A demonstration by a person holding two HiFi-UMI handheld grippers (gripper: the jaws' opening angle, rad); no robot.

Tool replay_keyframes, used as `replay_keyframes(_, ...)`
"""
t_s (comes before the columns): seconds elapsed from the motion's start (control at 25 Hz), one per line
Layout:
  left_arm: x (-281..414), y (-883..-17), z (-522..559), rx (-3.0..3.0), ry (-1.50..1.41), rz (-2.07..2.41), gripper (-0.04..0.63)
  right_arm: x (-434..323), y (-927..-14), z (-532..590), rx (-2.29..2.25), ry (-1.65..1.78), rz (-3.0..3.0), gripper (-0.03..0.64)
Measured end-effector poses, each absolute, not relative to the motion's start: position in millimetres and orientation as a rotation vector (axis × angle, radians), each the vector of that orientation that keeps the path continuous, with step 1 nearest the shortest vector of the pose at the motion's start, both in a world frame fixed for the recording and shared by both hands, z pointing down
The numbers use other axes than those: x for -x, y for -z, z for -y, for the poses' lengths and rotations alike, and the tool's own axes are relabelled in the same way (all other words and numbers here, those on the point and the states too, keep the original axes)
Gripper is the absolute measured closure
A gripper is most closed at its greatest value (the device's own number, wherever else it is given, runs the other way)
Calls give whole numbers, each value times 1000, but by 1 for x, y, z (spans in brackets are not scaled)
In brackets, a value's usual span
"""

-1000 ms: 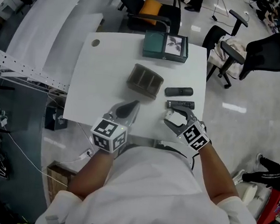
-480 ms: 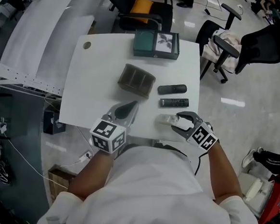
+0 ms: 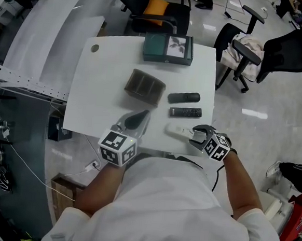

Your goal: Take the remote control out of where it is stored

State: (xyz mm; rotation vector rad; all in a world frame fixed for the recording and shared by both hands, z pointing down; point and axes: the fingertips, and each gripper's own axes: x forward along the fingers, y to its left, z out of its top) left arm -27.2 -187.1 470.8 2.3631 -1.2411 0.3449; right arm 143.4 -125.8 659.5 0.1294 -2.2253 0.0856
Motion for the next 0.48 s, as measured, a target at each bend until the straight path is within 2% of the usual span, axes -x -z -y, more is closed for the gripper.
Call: replay_keyframes(0.48, 31, -467, 174, -2306, -325, 1374, 592, -148, -677, 128, -82, -26, 2192, 385)
